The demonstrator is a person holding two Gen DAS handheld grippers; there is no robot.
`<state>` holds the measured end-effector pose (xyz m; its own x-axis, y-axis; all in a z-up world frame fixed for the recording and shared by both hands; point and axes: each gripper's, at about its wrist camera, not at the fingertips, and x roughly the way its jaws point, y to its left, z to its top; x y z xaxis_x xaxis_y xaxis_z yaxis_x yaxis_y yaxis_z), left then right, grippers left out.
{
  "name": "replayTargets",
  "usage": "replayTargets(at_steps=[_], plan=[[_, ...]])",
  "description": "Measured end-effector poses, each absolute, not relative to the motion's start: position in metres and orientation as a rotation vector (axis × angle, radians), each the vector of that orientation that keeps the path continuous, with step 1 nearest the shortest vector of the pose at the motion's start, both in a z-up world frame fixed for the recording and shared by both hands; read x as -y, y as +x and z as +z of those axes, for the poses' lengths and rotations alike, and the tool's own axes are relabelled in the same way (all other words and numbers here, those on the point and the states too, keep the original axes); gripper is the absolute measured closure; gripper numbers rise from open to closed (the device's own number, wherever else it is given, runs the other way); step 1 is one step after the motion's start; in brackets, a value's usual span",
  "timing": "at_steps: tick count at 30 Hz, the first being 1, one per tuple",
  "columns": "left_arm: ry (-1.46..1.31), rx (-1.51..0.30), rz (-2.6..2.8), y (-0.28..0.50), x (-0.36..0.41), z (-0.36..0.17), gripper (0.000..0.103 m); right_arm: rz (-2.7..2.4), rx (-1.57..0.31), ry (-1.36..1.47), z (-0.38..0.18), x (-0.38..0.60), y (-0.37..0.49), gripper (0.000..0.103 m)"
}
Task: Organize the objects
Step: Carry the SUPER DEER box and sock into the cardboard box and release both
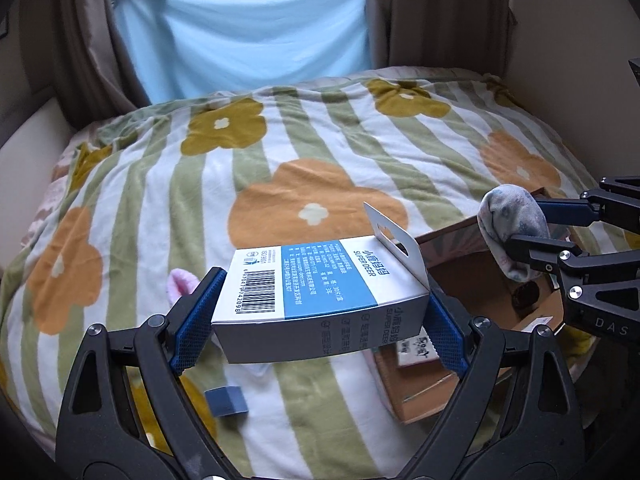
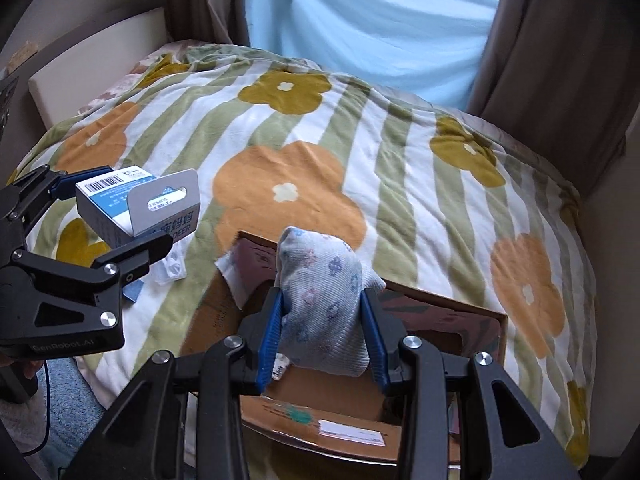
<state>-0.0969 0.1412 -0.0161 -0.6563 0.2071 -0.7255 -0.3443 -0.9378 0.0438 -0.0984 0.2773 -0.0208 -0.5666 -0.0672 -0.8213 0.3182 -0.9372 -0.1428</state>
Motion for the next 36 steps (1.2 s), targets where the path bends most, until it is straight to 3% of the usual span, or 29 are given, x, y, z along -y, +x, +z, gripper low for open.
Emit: replayTargets(at_steps=[13, 28, 30, 32, 33, 34, 36], plan=[[-1.181, -0.325, 2.422, -0.092, -0.244, -0.077, 0.012, -2.647, -0.264, 1.518, -0.074, -0.390, -0.100, 0.068], [-1.208, -0.392, 2.375, -0.095, -0.259, -0.094, 0.012, -2.641, -0.142, 1.563, -0.098, -0.411, -0.108, 0.067], [-1.188, -0.410, 2.372, -0.095, -0.260, -0.091, 0.011, -2.639, -0.114, 1.565, -0.098, -0.409, -0.111, 0.062], [-1.175, -0.441, 2.387, -0.095, -0.260, -0.088, 0.000, -2.636, -0.088, 1.571, -0.097, -0.408, -0.113, 0.045], [-1.163, -0.437, 2.390, -0.093, -0.259, -0.085, 0.000, -2.648, -0.075, 1.566, -0.096, -0.408, -0.114, 0.026], [-1.155, -0.423, 2.385, -0.093, -0.257, -0.083, 0.000, -2.659, -0.066, 1.549, -0.094, -0.408, -0.113, 0.016], [-1.165, -0.405, 2.370, -0.092, -0.252, -0.081, 0.000, -2.670, -0.050, 1.511, -0.091, -0.408, -0.111, 0.014]])
